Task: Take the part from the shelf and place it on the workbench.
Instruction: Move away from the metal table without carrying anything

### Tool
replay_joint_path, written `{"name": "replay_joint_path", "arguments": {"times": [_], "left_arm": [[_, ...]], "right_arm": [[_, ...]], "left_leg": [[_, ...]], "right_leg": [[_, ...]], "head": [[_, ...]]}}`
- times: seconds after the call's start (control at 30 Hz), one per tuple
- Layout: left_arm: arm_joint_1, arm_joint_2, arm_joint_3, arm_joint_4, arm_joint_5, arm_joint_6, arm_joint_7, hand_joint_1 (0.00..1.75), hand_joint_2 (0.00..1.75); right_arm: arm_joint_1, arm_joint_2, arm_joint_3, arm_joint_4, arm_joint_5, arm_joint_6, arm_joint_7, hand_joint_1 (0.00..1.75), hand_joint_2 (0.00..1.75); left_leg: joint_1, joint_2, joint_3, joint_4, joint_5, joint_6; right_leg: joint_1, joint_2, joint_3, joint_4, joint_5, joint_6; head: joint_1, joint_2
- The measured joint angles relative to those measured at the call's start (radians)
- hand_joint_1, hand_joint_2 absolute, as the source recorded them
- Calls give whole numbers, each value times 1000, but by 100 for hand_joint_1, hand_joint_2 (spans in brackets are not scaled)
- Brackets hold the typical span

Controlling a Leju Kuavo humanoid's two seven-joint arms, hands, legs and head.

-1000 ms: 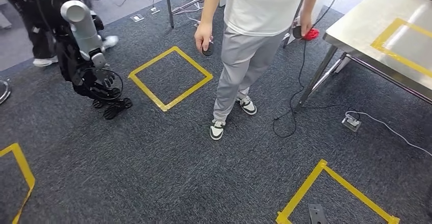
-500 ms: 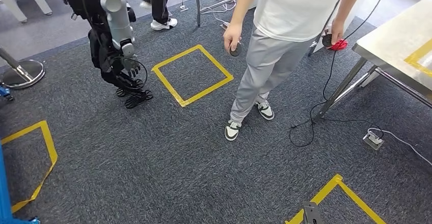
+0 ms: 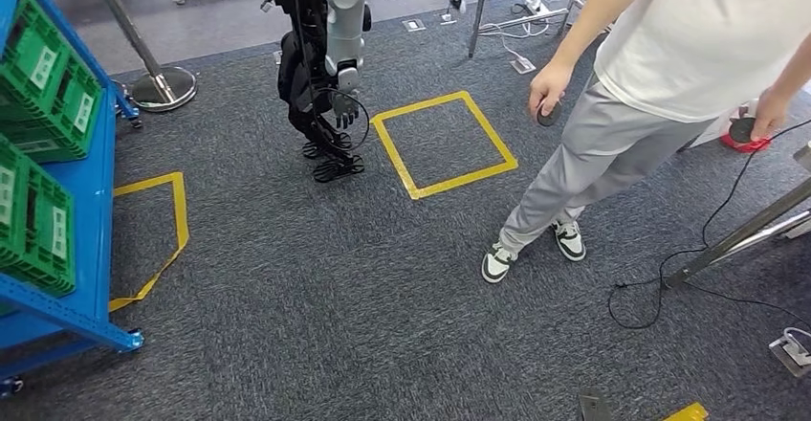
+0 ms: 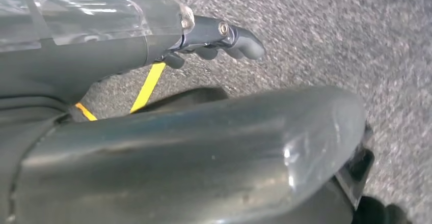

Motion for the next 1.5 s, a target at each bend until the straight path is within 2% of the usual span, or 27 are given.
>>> {"name": "replay_joint_path", "arguments": {"times": [0.03, 0.1, 0.17, 0.23, 0.3, 0.33, 0.4, 0.43, 0.5, 0.53, 0.6, 0.67, 0.73, 0.8, 0.83, 0.87, 0.9, 0.97, 1.03, 1.1, 1.17, 1.23, 1.3, 1.33, 1.37, 1.43, 1.5], "left_arm": [[0, -1, 0, 0, 0, 0, 0, 0, 0], [3, -1, 0, 0, 0, 0, 0, 0, 0], [4, 0, 0, 0, 0, 0, 0, 0, 0], [2, 1, 0, 0, 0, 0, 0, 0, 0], [3, 2, 0, 0, 0, 0, 0, 0, 0], [4, 2, 0, 0, 0, 0, 0, 0, 0], [4, 4, 0, 0, 0, 0, 0, 0, 0], [4, 4, 0, 0, 0, 0, 0, 0, 0], [2, 4, 0, 0, -1, 0, 0, 0, 0], [2, 4, 0, 0, -1, 0, 1, 0, 0], [3, 4, 0, 0, -1, 0, 2, 0, 0], [2, 4, 0, 0, -2, 0, 4, 0, 0], [-1, 4, 0, 0, -2, 0, 5, 0, 0], [-1, 4, 0, 0, -2, 0, 5, 0, 0], [0, 4, 0, 0, -1, 0, 5, 0, 0], [1, 4, 0, 0, -1, 0, 5, 0, 0], [1, 4, 0, 0, 0, 0, 5, 0, 0], [1, 3, 0, 0, 1, 2, 4, 0, 0], [0, 0, 0, 0, 2, 3, 4, 0, 0], [2, -1, 0, 0, 4, 4, 3, 0, 0], [4, 0, 0, 0, 7, 6, 3, 0, 0], [2, 2, 0, 0, 9, 8, 3, 0, 0], [2, 2, 0, 0, 10, 9, 2, 0, 0], [3, 3, 0, 0, 10, 9, 2, 0, 0], [3, 3, 0, 0, 10, 9, 2, 0, 0], [3, 4, 0, 0, 10, 9, 3, 0, 0], [2, 3, 0, 0, 10, 10, 3, 0, 0]], "right_arm": [[-2, -2, 0, 0, 1, 0, 0, 0, 0], [-6, -4, 1, 0, 1, 0, -1, 0, 0], [-6, -2, 1, 0, 2, 0, -1, 0, 0], [-2, -1, 1, 0, 3, 1, -1, 0, 0], [2, -1, 2, 1, 3, 1, -1, 0, 0], [2, 0, 2, 2, 3, 1, -1, 0, 0], [0, 1, 2, 2, 3, 1, -1, 0, 0], [-1, 1, 2, 2, 3, 1, -1, 0, 0], [-3, 1, 3, 2, 4, 1, -1, 0, 0], [-3, 1, 4, 2, 4, 1, -1, 0, 0], [-5, 1, 5, 2, 5, 1, -1, 0, 0], [-4, 3, 6, 2, 6, 1, 1, 0, 0], [1, 3, 10, 2, 7, 1, 5, 0, 0], [6, 1, 14, 3, 7, 2, 8, 0, 0], [6, 1, 15, 3, 8, 2, 9, 0, 0], [6, 1, 17, 4, 8, 3, 9, 0, 0], [4, 1, 17, 4, 8, 4, 9, 0, 0], [2, -2, 20, 4, 12, 8, 9, 0, 0], [-1, -6, 23, 4, 16, 12, 8, 0, 0], [-6, -9, 23, 4, 18, 14, 7, 0, 0], [-9, -8, 24, 3, 18, 17, 7, 0, 0], [-5, -5, 24, 3, 18, 18, 7, 0, 0], [0, -5, 24, 4, 18, 18, 7, 0, 0], [1, -4, 24, 4, 18, 18, 7, 0, 0], [0, -4, 24, 5, 18, 19, 7, 0, 0], [-1, -3, 24, 4, 18, 23, 7, 0, 0], [-3, -3, 25, 4, 18, 27, 7, 0, 0]], "left_leg": [[3, -10, -5, -1, 5, -7], [6, -17, -12, -4, 11, -20], [0, 42, -31, 32, -18, -29], [1, 103, -80, 138, -85, -38], [11, 108, -122, 240, -125, -48], [15, 108, -120, 246, -119, -53], [21, 126, -59, 150, -63, -60], [19, 157, -20, 82, -43, -62], [13, 205, 25, -3, -27, -50], [8, 212, 26, -11, -32, -40], [7, 186, 22, -13, -29, -20], [7, 158, 20, -16, -24, -7], [5, 128, 17, -16, -20, 4], [0, 95, 15, -16, -17, 12], [-3, 77, 15, -16, -15, 14], [-6, 61, 16, -16, -14, 15], [-8, 45, 18, -16, -13, 16], [-8, 18, 19, -15, -11, 14], [-4, -4, 11, -14, -5, 4], [0, -20, 1, -16, 3, -10], [-5, 27, -13, 4, -13, -19], [-4, 94, -55, 91, -72, -29], [7, 107, -108, 209, -126, -43], [12, 106, -119, 237, -131, -49], [17, 109, -110, 228, -117, -54], [22, 139, -40, 109, -59, -63], [18, 182, 21, 1, -30, -55]], "right_leg": [[1, 6, 3, -11, -3, -2], [1, -13, 8, -26, 7, -1], [-3, -37, 14, -48, 21, -2], [-4, -64, 17, -58, 28, -5], [-4, -94, 16, -58, 28, -4], [-4, -108, 16, -57, 27, -3], [-8, -131, 20, -55, 23, 5], [-7, -140, 21, -52, 19, 11], [-2, -156, 24, -45, 11, 24], [0, -165, 25, -43, 8, 29], [-2, -176, 28, -42, 3, 37], [-7, -144, 17, -7, -31, 44], [-8, -97, -30, 109, -100, 46], [-6, -83, -89, 239, -149, 41], [-5, -80, -103, 264, -145, 36], [-3, -77, -98, 245, -120, 29], [-1, -70, -78, 191, -80, 21], [6, -27, -28, 59, -8, 3], [10, 7, -2, -10, 11, -10], [10, -4, 4, -30, 11, -13], [7, -27, 12, -53, 22, -12], [6, -54, 17, -67, 31, -12], [6, -82, 17, -68, 31, -12], [5, -96, 17, -67, 30, -11], [4, -109, 18, -66, 28, -8], [0, -131, 20, -59, 21, 3], [1, -147, 22, -50, 11, 17]], "head": [[0, 0], [3, 0], [-6, 0], [-19, 0], [-26, 0], [-27, 0], [-31, 0], [-33, 0], [-36, 0], [-34, 0], [-27, 0], [-21, 0], [-12, 0], [-1, 0], [3, 0], [5, 0], [6, 0], [4, 0], [4, 0], [8, 0], [6, 0], [-6, 0], [-15, 0], [-17, 0], [-19, 0], [-23, 0], [-29, 0]]}}
